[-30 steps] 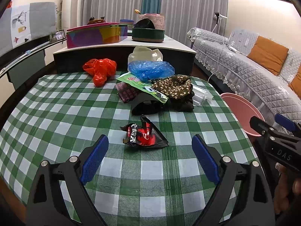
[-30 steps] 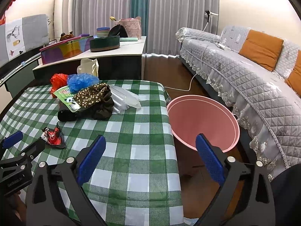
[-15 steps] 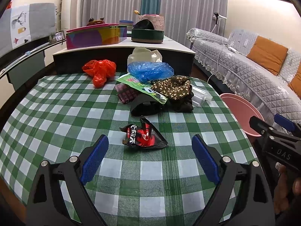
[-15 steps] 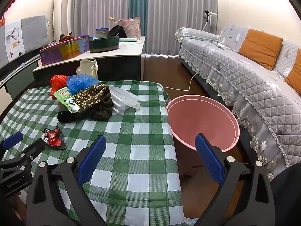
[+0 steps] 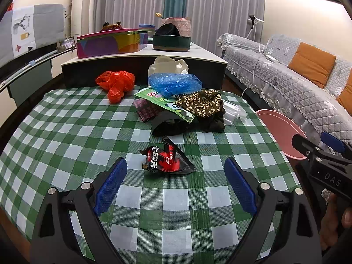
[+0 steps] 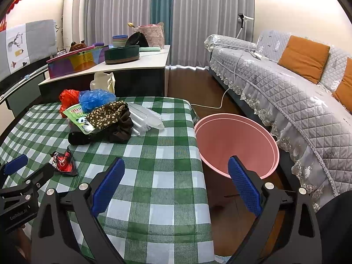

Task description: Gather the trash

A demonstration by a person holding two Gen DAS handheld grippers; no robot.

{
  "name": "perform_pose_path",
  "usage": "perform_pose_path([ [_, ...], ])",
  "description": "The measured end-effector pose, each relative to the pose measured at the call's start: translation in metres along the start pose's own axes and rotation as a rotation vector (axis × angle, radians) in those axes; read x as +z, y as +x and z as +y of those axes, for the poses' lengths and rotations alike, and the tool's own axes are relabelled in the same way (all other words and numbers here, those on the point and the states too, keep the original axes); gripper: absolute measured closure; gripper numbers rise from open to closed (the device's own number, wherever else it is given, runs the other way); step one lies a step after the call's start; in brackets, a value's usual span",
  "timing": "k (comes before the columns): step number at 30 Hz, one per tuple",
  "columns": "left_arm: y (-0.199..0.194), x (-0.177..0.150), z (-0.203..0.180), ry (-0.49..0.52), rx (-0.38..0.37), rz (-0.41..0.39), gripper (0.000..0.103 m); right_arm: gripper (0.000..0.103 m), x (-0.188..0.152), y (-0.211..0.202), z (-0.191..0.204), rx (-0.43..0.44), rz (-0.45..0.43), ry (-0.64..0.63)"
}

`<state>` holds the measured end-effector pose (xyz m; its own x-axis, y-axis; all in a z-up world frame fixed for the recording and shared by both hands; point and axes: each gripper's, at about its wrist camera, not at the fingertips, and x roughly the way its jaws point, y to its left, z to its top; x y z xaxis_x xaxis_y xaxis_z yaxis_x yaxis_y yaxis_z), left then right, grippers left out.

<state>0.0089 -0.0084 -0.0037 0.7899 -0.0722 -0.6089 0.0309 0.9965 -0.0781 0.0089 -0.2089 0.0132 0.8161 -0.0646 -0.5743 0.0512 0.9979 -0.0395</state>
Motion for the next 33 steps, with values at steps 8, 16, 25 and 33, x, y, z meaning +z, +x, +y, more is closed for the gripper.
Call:
perform_pose_path([
  [8, 0.0004, 0.0007, -0.0004, 0.001, -0.002, 0.0, 0.016, 0.01, 0.0001, -0.0002, -0.0001, 0.0, 0.0, 0.0],
  [16, 0.0001, 0.0, -0.0006, -0.002, 0.0, 0.0, 0.016, 0.01, -0.0004, -0.0006, -0.0004, 0.0, -0.001, 0.001],
  [25, -0.0014, 0.0011, -0.0008, -0.011, 0.002, -0.006, 0.016, 0.02, -0.0001, -0.0013, -0.0006, 0.017, 0.002, 0.0],
  [33, 0.0, 0.0038, 0.006, -0.049, 0.014, -0.004, 0.019, 0.051, -0.0001, 0.0016, 0.0045, 0.071, 0.006, -0.002],
])
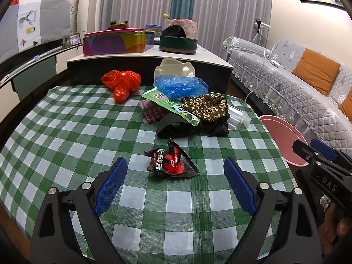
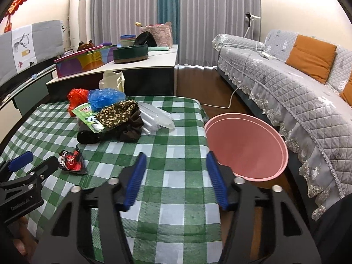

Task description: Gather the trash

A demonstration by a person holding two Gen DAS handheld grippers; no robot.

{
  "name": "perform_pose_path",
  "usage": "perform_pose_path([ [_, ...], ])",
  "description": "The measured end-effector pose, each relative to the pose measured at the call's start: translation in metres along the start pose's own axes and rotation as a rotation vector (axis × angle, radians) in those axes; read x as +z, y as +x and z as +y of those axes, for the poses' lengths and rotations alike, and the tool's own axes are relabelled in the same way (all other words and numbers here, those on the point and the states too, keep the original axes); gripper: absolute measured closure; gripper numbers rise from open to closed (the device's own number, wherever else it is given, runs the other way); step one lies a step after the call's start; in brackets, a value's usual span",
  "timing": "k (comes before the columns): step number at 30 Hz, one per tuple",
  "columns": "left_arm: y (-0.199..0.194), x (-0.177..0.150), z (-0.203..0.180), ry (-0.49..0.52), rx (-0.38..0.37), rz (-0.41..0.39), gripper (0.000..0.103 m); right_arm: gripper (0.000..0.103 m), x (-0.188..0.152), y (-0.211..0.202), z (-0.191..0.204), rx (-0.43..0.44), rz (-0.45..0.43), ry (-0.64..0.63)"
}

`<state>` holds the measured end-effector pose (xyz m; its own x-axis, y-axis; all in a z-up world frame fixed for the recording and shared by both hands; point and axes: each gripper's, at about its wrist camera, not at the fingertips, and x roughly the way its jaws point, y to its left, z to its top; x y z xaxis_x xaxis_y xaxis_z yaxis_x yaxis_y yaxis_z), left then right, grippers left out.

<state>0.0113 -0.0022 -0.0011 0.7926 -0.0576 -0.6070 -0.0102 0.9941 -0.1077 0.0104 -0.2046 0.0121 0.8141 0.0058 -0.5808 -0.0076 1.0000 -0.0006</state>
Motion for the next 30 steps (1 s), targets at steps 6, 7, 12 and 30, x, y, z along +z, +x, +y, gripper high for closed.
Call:
perform_pose_path([
  [6, 0.012, 0.001, 0.006, -0.032, 0.011, 0.029, 0.031, 0.067, 0.006, 0.019, -0.002, 0.072, 0.034, 0.012],
  [7, 0.016, 0.001, 0.007, -0.035, 0.018, 0.037, 0.032, 0.067, 0.009, 0.024, -0.002, 0.074, 0.034, 0.009],
  [12, 0.027, 0.0, 0.008, -0.036, 0.045, 0.057, 0.039, 0.07, 0.03, 0.05, -0.005, 0.101, 0.029, 0.031],
  [30, 0.069, 0.004, 0.024, -0.114, 0.054, 0.15, 0.048, 0.067, 0.067, 0.149, 0.05, 0.424, 0.145, -0.004],
])
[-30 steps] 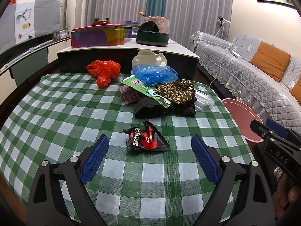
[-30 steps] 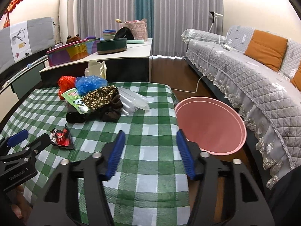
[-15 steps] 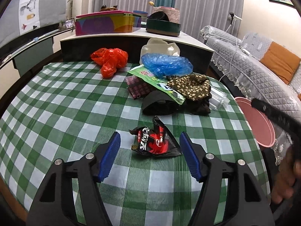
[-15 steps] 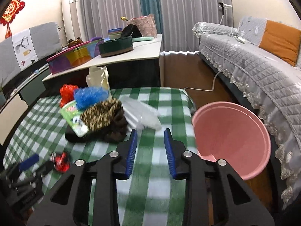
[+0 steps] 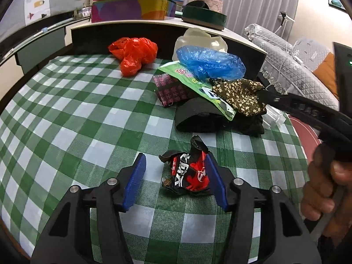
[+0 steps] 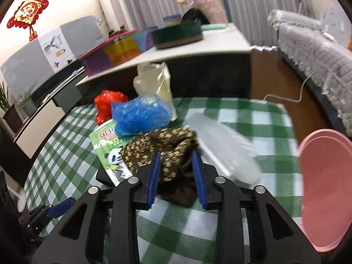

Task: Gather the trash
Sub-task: 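Grasp the red-black wrapper with the left tool while the right tool grasps the brown patterned cloth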

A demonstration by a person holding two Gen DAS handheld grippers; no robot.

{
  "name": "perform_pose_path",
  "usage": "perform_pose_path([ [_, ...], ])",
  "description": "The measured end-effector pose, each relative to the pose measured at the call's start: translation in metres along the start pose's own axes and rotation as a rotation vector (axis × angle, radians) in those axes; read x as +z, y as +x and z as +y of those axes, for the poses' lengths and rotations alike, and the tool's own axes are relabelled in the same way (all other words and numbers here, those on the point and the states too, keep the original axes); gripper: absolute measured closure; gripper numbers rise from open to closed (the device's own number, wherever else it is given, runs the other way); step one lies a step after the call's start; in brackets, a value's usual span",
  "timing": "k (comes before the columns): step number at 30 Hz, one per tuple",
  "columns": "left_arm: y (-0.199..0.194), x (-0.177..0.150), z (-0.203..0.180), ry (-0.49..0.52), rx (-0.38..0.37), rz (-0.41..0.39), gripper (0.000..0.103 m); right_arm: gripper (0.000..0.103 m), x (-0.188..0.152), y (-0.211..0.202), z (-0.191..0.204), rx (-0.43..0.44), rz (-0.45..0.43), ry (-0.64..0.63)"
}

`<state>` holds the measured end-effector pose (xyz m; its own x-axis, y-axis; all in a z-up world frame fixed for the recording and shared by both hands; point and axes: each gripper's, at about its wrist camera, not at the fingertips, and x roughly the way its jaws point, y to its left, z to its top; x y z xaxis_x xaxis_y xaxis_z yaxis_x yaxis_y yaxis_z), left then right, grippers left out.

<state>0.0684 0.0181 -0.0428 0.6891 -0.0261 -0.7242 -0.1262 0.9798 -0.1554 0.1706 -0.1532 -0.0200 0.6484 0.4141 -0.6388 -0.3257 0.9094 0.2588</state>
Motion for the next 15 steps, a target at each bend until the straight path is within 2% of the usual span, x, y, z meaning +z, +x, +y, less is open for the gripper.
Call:
perform_pose_path([
  [2, 0.001, 0.0, -0.003, 0.01, -0.001, 0.006, 0.051, 0.06, -0.002, 0.012, 0.002, -0.005, 0.031, -0.002],
  [5, 0.01, -0.002, -0.006, 0.018, -0.006, 0.062, 0.064, 0.061, -0.005, 0.024, 0.002, -0.027, 0.062, -0.005],
  [7, 0.01, -0.001, -0.004, 0.011, -0.01, 0.06, 0.066, 0.069, -0.006, 0.024, 0.003, -0.032, 0.066, -0.007],
  [10, 0.01, -0.001, -0.003, 0.005, -0.017, 0.062, 0.066, 0.096, -0.007, 0.02, 0.003, -0.037, 0.067, -0.017],
  [15, 0.004, 0.001, -0.006, 0.026, -0.014, 0.04, 0.067, 0.1, -0.005, -0.003, 0.0, -0.033, 0.038, -0.018],
])
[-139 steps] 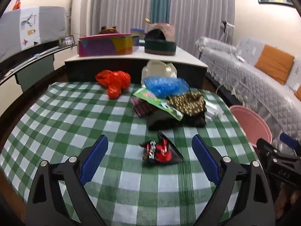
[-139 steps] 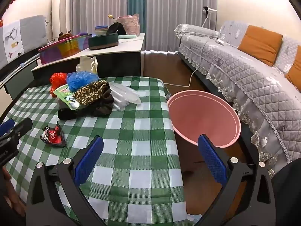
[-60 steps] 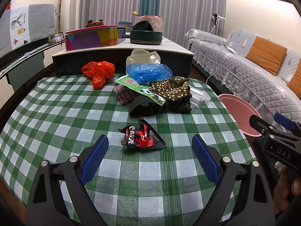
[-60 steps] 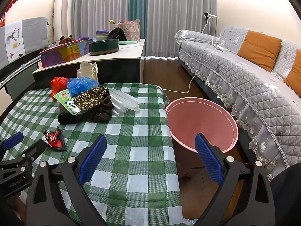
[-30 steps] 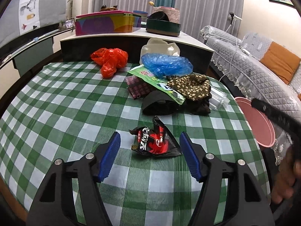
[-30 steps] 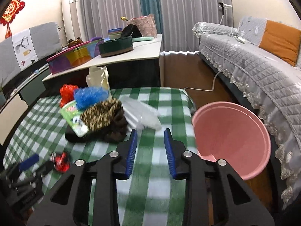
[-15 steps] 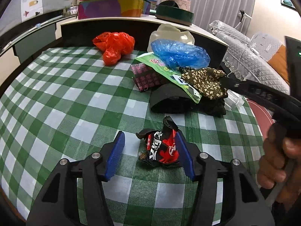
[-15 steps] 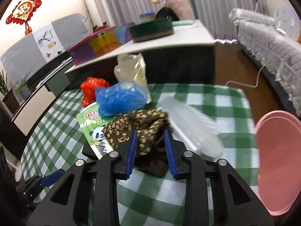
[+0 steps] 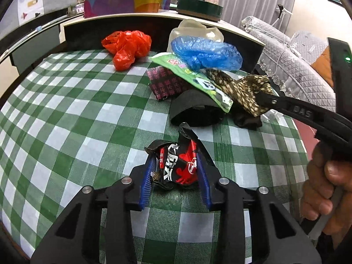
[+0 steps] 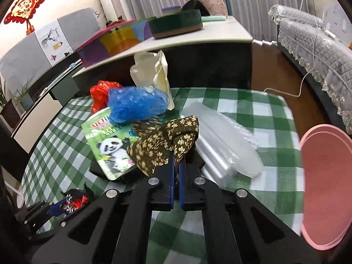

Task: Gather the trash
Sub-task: 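Grasp the red-black wrapper with the left tool while the right tool grasps the brown patterned cloth, then carry both items over the pink bin and open both tools to drop them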

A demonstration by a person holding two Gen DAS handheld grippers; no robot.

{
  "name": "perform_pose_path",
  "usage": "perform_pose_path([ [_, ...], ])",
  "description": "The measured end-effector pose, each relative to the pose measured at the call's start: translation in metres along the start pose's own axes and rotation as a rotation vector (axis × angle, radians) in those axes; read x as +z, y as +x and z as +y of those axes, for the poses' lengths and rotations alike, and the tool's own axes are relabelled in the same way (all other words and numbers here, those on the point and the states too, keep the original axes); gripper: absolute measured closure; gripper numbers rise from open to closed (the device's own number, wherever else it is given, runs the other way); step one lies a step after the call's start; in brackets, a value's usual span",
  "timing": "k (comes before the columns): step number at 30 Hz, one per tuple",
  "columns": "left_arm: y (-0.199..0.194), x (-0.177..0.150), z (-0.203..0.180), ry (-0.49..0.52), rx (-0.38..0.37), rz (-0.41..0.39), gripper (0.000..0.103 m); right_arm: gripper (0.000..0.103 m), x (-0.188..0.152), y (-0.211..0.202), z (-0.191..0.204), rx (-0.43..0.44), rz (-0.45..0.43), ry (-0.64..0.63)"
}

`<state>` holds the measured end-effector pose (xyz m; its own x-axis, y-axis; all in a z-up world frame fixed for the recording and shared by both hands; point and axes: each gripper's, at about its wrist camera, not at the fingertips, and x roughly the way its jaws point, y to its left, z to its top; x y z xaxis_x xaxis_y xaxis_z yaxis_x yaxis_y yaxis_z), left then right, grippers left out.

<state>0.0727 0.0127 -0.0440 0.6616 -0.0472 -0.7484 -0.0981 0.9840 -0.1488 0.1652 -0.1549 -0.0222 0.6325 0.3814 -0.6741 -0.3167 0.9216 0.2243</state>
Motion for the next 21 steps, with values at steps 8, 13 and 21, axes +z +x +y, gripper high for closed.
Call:
perform_pose_path([
  [8, -0.016, 0.001, -0.002, 0.012, -0.012, -0.038, 0.067, 0.1, -0.001, -0.054, 0.002, -0.026, -0.068, -0.038],
  [13, -0.029, 0.0, -0.008, 0.026, -0.033, -0.063, 0.067, 0.1, -0.003, -0.09, -0.001, -0.052, -0.105, -0.067],
  [21, -0.047, 0.0, -0.028, 0.07, -0.069, -0.107, 0.067, 0.1, -0.003, -0.139, -0.016, -0.088, -0.158, -0.09],
])
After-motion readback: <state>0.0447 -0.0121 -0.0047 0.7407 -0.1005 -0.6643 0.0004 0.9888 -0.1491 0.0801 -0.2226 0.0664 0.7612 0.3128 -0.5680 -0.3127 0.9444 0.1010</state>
